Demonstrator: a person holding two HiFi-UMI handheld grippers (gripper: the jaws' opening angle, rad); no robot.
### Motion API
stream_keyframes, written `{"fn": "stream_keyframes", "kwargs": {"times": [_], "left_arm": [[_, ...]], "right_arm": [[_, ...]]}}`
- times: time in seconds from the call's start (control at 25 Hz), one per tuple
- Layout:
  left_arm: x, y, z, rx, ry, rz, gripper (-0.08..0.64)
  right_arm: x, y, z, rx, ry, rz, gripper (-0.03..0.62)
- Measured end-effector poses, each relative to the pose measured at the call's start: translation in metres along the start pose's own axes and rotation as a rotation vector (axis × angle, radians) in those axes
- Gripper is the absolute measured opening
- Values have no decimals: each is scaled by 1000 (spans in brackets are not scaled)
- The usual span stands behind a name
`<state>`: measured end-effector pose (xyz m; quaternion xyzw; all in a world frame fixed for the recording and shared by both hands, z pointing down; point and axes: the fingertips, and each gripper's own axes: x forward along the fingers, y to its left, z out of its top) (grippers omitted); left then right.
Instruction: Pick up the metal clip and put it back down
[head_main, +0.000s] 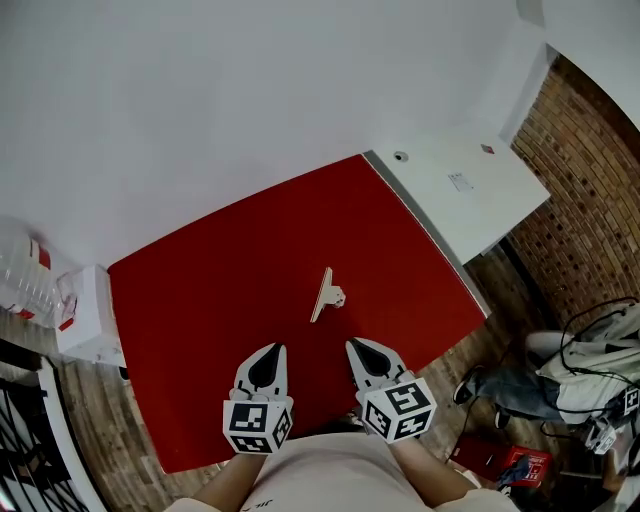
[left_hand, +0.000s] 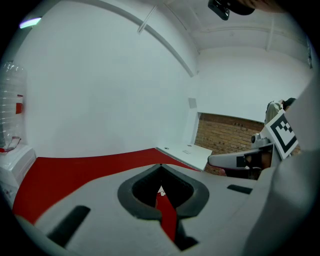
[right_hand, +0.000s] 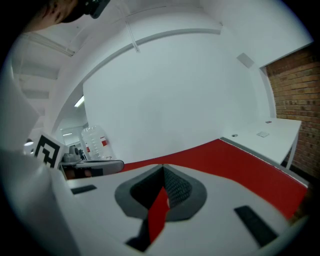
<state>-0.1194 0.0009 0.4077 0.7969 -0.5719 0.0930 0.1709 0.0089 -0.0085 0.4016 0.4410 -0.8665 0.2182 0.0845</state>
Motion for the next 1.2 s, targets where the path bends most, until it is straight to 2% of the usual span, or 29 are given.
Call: {"fn": "stream_keyframes", "kwargs": {"times": [0.52,1.2], "left_arm": [[-8,-1,-3,1,1,-7,5],[-13,-7,-5,-3,11,-1,5]], "right_arm": [[-3,4,-5,-45,17,-24,5],[-7,-1,0,-54,18,-34,5]]}}
